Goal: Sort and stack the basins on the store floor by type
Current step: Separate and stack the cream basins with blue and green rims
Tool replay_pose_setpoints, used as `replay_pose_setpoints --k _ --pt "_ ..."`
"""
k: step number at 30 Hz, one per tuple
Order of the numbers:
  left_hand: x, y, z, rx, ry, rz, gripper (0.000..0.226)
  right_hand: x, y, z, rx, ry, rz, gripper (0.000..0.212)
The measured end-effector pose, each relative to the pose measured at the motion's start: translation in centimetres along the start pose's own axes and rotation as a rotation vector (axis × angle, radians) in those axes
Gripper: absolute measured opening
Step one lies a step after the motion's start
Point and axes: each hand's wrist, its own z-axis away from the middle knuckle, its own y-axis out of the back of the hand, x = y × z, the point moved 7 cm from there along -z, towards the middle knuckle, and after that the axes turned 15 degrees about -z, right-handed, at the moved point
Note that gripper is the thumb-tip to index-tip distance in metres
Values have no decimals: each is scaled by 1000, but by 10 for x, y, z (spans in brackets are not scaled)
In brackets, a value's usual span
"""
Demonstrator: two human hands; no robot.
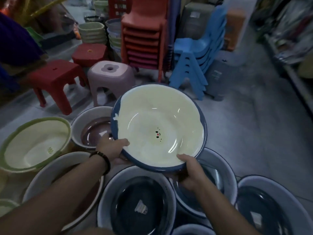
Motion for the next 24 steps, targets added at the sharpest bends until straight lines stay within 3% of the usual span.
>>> replay_pose_setpoints --k 2,6,9,11,13,24 --pt "33 -34 6 -71 -88 -54 50 -39 16 -1 54 99 -40 45" --pt "85 -112 23 -307 -154 -162 40 -118 48 -9 176 259 -140 50" --pt "102 -155 22 -280 -340 -541 38 -156 65 -28 238 317 -220 58" --pt "94 -183 23 -346 -471 -873 43 -176 73 -44 289 373 -266 63" --pt "78 -197 27 -417 -500 -1047 42 -192 83 -61 369 417 -293 66" --pt "5 -213 -18 -568 -447 -1131 37 -213 132 -166 599 484 -357 72"
